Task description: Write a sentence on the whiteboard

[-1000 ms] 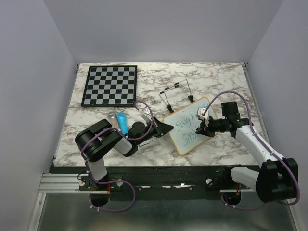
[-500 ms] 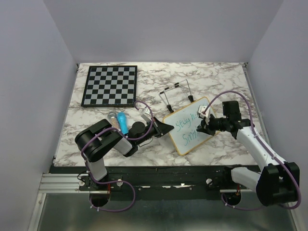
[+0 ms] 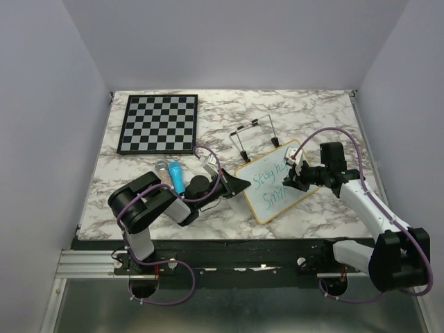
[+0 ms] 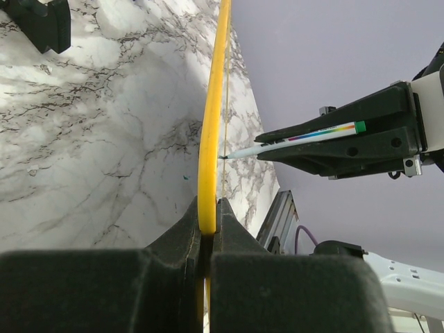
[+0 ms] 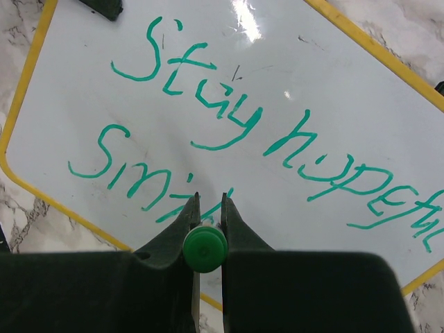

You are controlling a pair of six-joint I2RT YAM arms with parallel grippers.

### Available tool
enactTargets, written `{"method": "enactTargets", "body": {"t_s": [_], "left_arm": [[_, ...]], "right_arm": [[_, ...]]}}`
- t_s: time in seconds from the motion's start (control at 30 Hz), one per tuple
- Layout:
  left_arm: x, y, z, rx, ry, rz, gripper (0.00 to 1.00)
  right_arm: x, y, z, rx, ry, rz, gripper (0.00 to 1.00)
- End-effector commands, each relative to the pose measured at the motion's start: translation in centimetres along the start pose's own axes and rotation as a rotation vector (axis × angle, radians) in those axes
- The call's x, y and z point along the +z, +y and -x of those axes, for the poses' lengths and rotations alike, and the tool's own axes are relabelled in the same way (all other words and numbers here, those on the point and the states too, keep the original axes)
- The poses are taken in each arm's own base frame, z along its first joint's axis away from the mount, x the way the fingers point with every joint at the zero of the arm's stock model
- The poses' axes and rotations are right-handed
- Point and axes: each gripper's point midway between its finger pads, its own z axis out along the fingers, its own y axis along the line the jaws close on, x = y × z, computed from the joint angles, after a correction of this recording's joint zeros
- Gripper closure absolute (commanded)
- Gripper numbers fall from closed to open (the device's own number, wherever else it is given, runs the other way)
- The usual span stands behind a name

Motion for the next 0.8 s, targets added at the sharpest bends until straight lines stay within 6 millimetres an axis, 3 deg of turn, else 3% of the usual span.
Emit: {"method": "enactTargets", "body": {"t_s": [0.0,0.5,0.77], "left_arm": [[0.0,-3.4,0.9,0.031,-0.033,-0.130,1.00],[-0.1,-3.4,0.9,0.031,-0.034,-0.132,1.00],[0.0,-3.4,0.9,0.031,-0.036,-0.131,1.00]], "right_arm": [[-0.2,-1.7,0.0,-0.007,0.021,-0.065,0.99],[-0.6,-3.7,0.8,-0.010,-0.005,-0.166,0.99],[0.1,-2.1,0.9,0.002,-0.035,-0.069,0.99]]}}
